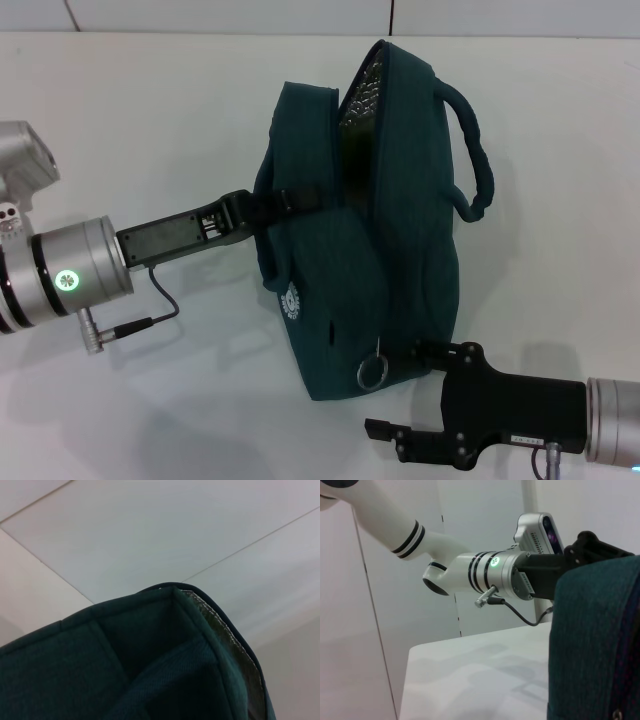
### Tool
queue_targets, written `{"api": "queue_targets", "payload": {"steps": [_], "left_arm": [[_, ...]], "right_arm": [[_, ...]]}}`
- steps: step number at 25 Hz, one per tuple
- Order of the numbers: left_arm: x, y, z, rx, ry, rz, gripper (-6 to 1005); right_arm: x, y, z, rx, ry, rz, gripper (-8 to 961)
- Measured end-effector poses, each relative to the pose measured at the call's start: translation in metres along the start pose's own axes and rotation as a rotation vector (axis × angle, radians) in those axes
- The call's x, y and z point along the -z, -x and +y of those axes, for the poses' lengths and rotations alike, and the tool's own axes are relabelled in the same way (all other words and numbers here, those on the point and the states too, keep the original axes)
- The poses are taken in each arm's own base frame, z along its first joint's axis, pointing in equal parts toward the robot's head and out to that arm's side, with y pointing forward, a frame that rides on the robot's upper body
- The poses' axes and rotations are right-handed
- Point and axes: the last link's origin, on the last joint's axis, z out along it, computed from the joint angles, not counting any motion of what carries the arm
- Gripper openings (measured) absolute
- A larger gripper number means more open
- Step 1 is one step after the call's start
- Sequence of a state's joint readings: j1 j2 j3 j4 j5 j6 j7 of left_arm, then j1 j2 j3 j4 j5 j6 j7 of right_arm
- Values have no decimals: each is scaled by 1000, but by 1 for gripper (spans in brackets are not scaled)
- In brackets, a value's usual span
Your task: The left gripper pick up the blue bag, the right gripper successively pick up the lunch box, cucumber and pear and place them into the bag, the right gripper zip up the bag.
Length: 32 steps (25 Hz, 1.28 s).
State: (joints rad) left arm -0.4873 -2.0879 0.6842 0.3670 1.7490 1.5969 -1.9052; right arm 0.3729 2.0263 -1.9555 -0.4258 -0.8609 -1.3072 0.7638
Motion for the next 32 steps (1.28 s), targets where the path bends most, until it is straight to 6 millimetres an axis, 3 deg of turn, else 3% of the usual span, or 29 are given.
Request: {"api": "queue_targets", "payload": {"steps": [32], "left_arm": [[1,-1,0,-2,-2,2,67]], "right_arm": [[-5,1,-4,-10,-42,-4,705]]}}
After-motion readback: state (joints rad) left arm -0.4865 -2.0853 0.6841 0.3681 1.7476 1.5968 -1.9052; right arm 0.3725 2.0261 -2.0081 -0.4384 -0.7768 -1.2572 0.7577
